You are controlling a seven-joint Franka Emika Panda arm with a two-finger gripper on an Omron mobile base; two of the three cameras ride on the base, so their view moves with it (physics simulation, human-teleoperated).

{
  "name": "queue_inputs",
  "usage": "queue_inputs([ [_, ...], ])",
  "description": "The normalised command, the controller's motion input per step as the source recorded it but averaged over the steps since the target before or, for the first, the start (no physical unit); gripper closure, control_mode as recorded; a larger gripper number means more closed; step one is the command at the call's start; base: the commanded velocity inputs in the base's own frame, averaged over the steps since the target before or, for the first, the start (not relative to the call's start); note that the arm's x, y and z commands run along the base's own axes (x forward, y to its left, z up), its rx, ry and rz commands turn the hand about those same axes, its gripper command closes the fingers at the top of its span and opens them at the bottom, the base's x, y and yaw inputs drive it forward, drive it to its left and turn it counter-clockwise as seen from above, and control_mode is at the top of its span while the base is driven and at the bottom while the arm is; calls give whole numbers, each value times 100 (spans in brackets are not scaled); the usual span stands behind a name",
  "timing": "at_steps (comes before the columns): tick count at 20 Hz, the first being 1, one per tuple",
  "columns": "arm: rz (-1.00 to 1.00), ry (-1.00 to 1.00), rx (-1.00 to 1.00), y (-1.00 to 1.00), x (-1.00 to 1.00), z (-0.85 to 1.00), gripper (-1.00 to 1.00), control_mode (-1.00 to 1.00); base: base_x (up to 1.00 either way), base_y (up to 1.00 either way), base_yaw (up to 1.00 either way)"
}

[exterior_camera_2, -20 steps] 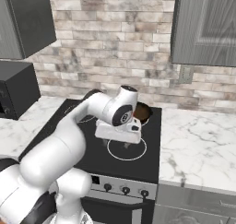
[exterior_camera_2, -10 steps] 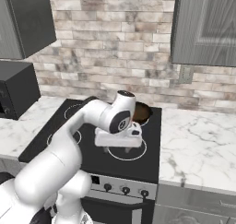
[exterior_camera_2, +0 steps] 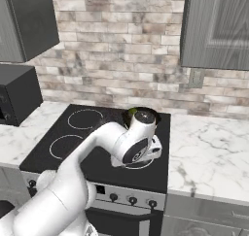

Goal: Put the lime and tomato in the pan. Then turn on the rear right burner and set the heat to medium.

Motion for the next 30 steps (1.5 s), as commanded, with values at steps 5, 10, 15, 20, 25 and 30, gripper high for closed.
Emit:
queue_inputs([
  [5,11,-61,0,-18,-22,-44,-100,-100,0,0,0],
  [10,12,-62,0,0,-17,-25,-100,-100,0,0,0],
  [15,11,-51,0,0,-27,-8,-100,-100,0,0,0],
  [20,2,-21,-2,1,-9,-10,-100,-100,0,0,0],
  [25,0,-4,2,2,-5,-31,-100,-100,0,0,0],
  [30,0,0,17,-8,-18,-17,-100,-100,0,0,0],
])
